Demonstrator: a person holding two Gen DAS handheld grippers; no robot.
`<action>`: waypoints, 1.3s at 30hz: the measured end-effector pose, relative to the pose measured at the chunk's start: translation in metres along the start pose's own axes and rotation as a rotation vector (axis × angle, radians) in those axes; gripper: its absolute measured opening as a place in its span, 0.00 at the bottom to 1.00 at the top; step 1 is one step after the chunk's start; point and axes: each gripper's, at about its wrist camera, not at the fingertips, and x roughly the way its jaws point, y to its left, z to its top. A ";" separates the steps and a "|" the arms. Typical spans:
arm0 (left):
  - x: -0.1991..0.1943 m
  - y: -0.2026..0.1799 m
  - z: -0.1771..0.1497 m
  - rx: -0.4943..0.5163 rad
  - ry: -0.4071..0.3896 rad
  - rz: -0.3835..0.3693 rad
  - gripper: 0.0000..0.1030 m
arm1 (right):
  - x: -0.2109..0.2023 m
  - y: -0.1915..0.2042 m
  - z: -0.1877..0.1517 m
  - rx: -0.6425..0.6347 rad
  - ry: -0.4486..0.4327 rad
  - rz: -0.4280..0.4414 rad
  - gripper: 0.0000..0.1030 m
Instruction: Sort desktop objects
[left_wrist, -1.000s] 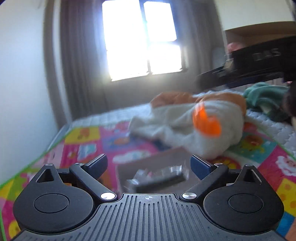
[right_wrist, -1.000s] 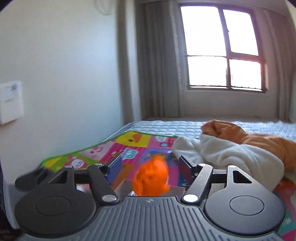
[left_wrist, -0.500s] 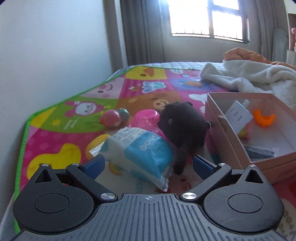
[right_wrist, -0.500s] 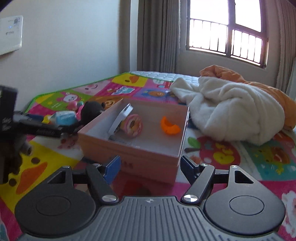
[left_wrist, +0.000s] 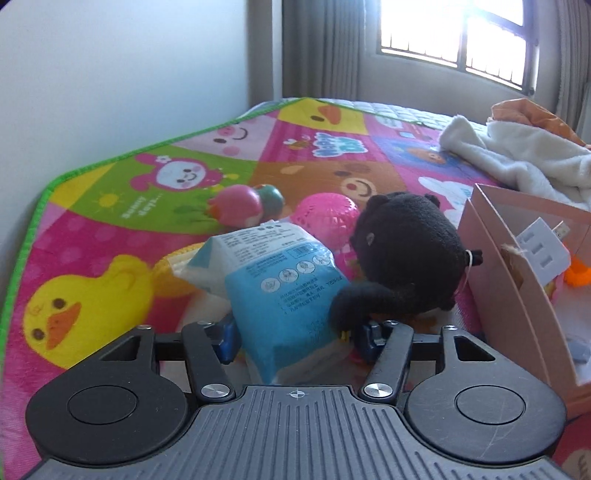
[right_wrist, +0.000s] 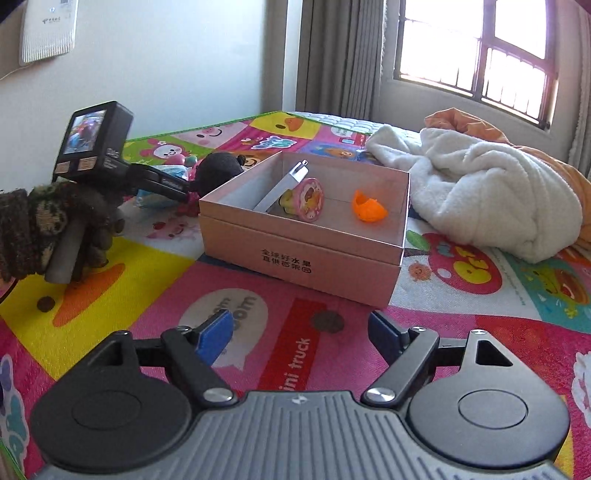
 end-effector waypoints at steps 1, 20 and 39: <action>-0.005 0.002 -0.002 0.012 0.001 -0.003 0.60 | 0.001 0.001 0.000 0.005 0.001 0.003 0.78; -0.159 -0.047 -0.119 0.291 -0.002 -0.459 0.94 | -0.021 0.019 0.011 0.045 -0.057 0.011 0.82; -0.122 0.032 -0.127 -0.135 -0.138 -0.312 1.00 | 0.185 0.142 0.183 -0.254 0.072 0.052 0.83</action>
